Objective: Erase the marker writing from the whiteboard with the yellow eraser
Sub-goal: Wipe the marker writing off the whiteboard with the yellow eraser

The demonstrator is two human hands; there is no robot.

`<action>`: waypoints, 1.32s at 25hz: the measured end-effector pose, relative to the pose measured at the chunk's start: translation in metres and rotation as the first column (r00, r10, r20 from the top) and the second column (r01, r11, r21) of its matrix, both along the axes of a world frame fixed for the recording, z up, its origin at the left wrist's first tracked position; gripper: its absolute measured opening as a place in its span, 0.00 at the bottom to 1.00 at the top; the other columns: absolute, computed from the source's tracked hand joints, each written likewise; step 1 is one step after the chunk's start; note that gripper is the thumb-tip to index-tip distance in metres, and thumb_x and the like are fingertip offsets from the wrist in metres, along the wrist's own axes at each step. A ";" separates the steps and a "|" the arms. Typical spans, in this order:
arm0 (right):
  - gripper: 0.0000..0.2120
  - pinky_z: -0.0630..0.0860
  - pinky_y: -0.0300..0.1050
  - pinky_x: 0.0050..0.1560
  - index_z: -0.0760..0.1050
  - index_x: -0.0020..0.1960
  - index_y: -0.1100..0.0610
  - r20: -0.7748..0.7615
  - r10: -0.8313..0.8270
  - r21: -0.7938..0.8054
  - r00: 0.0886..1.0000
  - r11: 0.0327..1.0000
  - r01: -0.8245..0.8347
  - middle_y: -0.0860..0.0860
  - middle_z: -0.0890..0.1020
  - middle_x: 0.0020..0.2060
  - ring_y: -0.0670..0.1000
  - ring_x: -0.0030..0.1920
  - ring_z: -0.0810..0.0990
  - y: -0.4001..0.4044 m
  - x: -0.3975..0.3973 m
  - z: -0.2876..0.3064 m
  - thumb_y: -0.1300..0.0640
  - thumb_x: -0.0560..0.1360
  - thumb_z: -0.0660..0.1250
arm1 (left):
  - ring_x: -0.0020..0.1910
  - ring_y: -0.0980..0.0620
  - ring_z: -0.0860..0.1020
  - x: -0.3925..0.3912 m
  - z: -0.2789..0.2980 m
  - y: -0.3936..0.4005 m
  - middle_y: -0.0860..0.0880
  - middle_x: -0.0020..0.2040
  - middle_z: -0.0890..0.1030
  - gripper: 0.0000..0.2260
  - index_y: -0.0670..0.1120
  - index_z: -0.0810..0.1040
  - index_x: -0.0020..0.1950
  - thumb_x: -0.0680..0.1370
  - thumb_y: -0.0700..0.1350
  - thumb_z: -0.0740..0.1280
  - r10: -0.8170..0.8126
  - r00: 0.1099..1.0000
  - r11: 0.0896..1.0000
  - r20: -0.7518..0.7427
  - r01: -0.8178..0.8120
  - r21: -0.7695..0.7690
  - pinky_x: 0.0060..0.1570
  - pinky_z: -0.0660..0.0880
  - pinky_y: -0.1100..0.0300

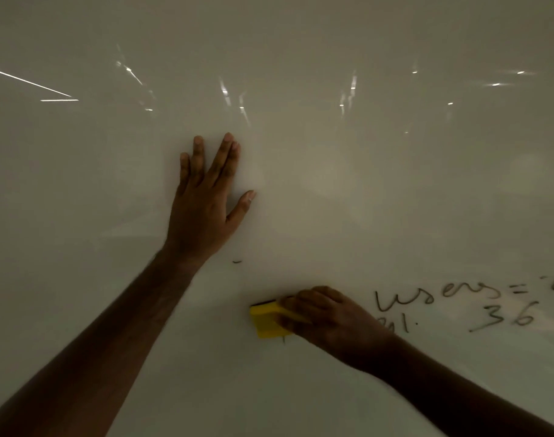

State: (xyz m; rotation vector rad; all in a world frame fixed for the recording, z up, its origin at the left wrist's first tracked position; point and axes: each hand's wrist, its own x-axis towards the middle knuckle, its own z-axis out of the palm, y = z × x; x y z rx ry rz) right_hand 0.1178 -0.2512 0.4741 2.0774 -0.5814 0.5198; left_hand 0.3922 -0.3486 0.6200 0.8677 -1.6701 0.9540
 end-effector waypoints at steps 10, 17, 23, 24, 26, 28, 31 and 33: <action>0.17 0.77 0.56 0.63 0.77 0.73 0.54 0.224 0.021 -0.064 0.974 0.998 -0.007 0.56 0.78 0.73 0.59 0.64 0.80 -0.027 0.069 0.061 0.55 0.85 0.68 | 0.88 0.37 0.51 0.023 -0.005 -0.007 0.46 0.89 0.57 0.34 0.44 0.57 0.89 0.88 0.61 0.58 -0.038 0.999 0.999 0.014 0.038 -0.006 0.87 0.49 0.43; 0.15 0.79 0.55 0.63 0.78 0.72 0.53 -0.077 0.035 -0.031 0.996 0.999 -0.038 0.54 0.81 0.70 0.57 0.63 0.82 -0.008 0.017 0.011 0.58 0.86 0.65 | 0.88 0.38 0.53 0.028 -0.005 -0.012 0.46 0.88 0.58 0.32 0.44 0.59 0.88 0.89 0.59 0.60 -0.033 0.999 0.998 0.024 0.035 -0.054 0.87 0.50 0.44; 0.17 0.78 0.56 0.63 0.78 0.73 0.56 0.150 0.008 -0.066 0.989 0.998 0.002 0.56 0.80 0.71 0.60 0.62 0.82 -0.005 0.010 0.057 0.58 0.85 0.67 | 0.88 0.35 0.51 0.016 -0.014 -0.009 0.43 0.89 0.55 0.32 0.43 0.55 0.89 0.89 0.57 0.57 0.012 1.000 0.999 -0.022 -0.013 -0.042 0.87 0.47 0.40; 0.17 0.77 0.56 0.63 0.77 0.74 0.56 0.155 0.017 -0.062 0.988 0.998 -0.008 0.56 0.80 0.71 0.60 0.63 0.82 -0.008 0.015 0.055 0.58 0.86 0.67 | 0.88 0.35 0.51 0.015 -0.015 -0.009 0.43 0.89 0.55 0.32 0.43 0.55 0.89 0.89 0.57 0.56 0.021 0.999 0.999 -0.027 -0.022 -0.040 0.87 0.47 0.39; 0.17 0.76 0.54 0.65 0.77 0.74 0.54 0.113 0.040 -0.034 0.993 0.999 -0.037 0.55 0.79 0.72 0.58 0.64 0.81 -0.014 0.020 0.041 0.58 0.86 0.67 | 0.88 0.34 0.51 0.015 -0.017 -0.009 0.42 0.89 0.55 0.32 0.42 0.55 0.89 0.89 0.56 0.56 0.029 0.999 0.998 -0.031 -0.030 -0.050 0.87 0.46 0.40; 0.16 0.77 0.54 0.66 0.78 0.73 0.52 0.038 0.070 0.021 0.997 0.997 -0.071 0.53 0.79 0.73 0.57 0.66 0.81 -0.017 0.017 0.014 0.57 0.86 0.66 | 0.88 0.35 0.51 0.014 -0.018 -0.009 0.42 0.89 0.55 0.31 0.42 0.54 0.89 0.89 0.56 0.55 0.033 0.999 0.998 -0.033 -0.035 -0.048 0.87 0.46 0.40; 0.14 0.78 0.54 0.65 0.78 0.71 0.50 -0.120 0.090 0.093 0.989 0.993 -0.079 0.51 0.79 0.72 0.55 0.66 0.81 -0.014 0.000 -0.022 0.57 0.87 0.64 | 0.88 0.35 0.51 0.015 -0.019 -0.009 0.42 0.89 0.54 0.31 0.42 0.54 0.89 0.89 0.56 0.55 0.041 0.999 0.998 -0.027 -0.042 -0.042 0.87 0.47 0.39; 0.15 0.78 0.53 0.65 0.79 0.71 0.49 -0.178 0.084 0.087 0.980 0.994 -0.070 0.50 0.80 0.72 0.55 0.65 0.81 -0.008 -0.021 -0.025 0.57 0.87 0.64 | 0.88 0.34 0.51 0.015 -0.019 -0.010 0.41 0.89 0.54 0.31 0.42 0.54 0.89 0.90 0.56 0.55 0.036 0.999 0.999 -0.020 -0.037 -0.037 0.86 0.47 0.38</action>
